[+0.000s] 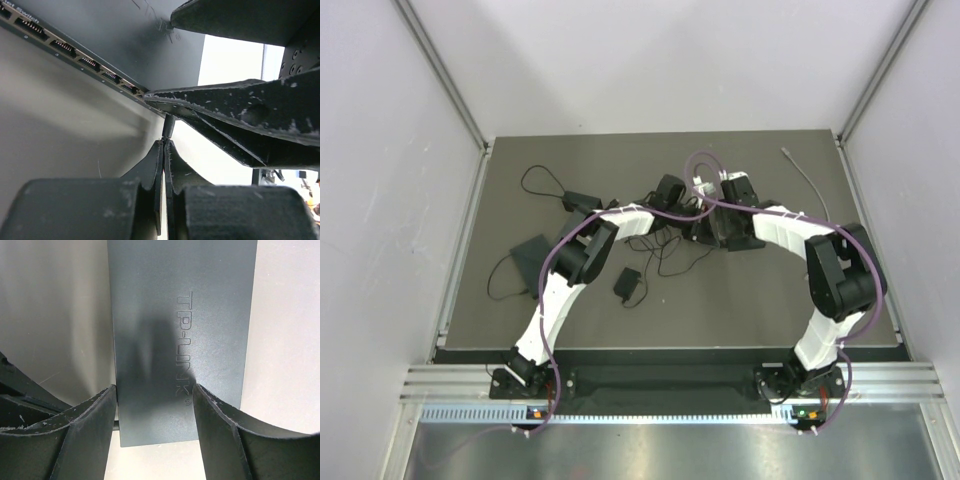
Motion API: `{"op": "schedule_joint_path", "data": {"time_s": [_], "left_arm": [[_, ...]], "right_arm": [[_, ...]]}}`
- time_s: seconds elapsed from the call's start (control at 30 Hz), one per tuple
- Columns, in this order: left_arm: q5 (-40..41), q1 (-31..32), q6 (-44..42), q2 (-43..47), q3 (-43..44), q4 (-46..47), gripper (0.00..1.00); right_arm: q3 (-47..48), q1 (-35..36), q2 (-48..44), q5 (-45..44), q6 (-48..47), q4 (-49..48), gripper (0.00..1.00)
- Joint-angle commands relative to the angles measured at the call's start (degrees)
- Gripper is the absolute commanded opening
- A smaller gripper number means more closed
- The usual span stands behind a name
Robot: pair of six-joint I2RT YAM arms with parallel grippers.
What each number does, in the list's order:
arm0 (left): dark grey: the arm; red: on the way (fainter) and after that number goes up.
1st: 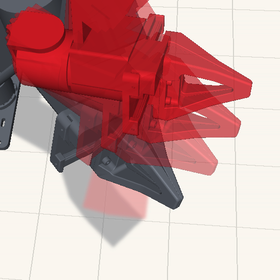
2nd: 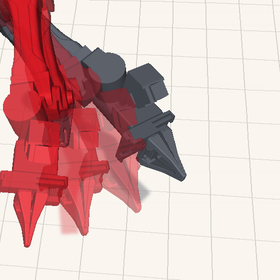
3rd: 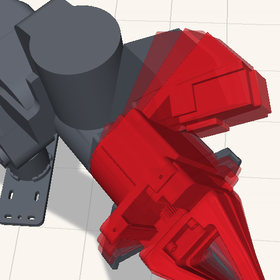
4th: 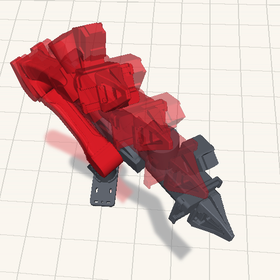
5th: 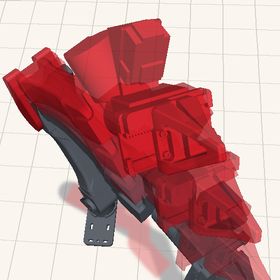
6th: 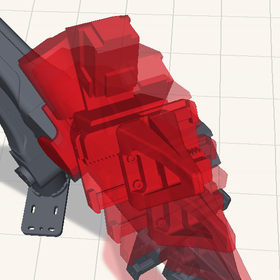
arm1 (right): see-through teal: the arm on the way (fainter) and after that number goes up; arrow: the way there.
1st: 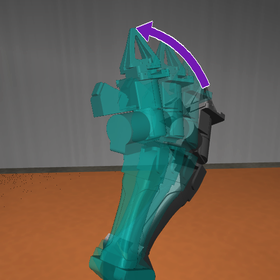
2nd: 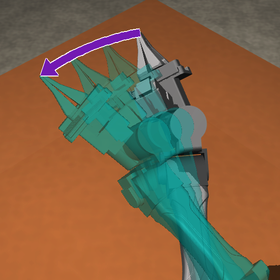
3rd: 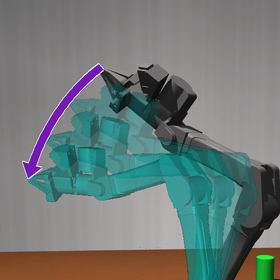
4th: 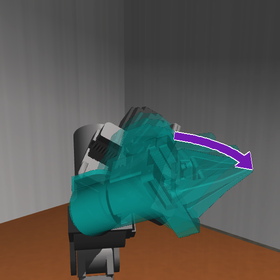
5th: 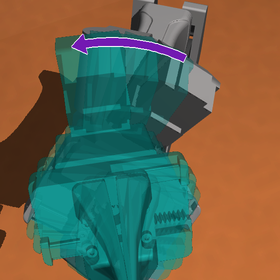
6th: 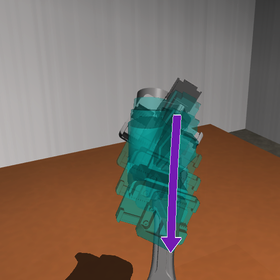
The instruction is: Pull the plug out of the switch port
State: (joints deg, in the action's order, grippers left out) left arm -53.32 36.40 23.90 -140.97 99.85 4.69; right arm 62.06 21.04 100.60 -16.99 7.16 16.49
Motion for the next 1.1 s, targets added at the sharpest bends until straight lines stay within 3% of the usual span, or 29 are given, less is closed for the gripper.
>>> {"op": "schedule_joint_path", "data": {"time_s": [0.0, 0.2, 0.33, 0.43, 0.7, 0.73, 0.87, 1.0, 1.07], "left_arm": [[0.1, -1.5, -3.9, 2.4, -2.6, -2.5, 0.0], [-2.5, -3.9, 0.7, 3.3, -6.0, 2.5, 0.0], [-5.1, -5.4, 9.1, 4.5, -10.3, 15.0, 0.0], [-0.5, -5.2, 4.2, 4.6, -8.7, 7.9, 0.0], [-4.5, -4.8, 5.2, 4.0, -7.9, 10.2, 0.0], [-4.7, -4.8, 6.3, 4.4, -8.2, 11.2, 0.02], [-5.2, -4.7, 10.8, 4.3, -9.3, 19.3, 0.38], [-7.6, -4.1, 16.0, 2.5, -7.7, 26.2, 0.58], [-7.5, -3.5, 15.5, 1.6, -6.4, 25.0, 0.59]], "right_arm": [[0.5, -1.3, 1.9, -7.9, -1.3, 0.7, 0.61], [0.1, -2.6, 0.7, -5.9, -2.9, -0.1, 0.6], [0.3, -2.6, 1.9, -5.8, -2.6, 0.1, 0.6], [0.4, -2.8, 2.6, -5.1, -2.1, 0.2, 0.6], [0.5, -3.1, 2.6, -2.2, -1.8, -0.2, 0.61], [0.5, -3.1, 2.5, -1.6, -1.9, -0.2, 0.61], [0.4, -3.2, 1.9, 2.5, -1.7, -0.2, 0.61], [0.3, -3.3, 1.4, 4.1, -1.3, -0.4, 0.61], [0.2, -3.3, 1.5, 4.5, -1.2, -0.4, 0.61]]}}
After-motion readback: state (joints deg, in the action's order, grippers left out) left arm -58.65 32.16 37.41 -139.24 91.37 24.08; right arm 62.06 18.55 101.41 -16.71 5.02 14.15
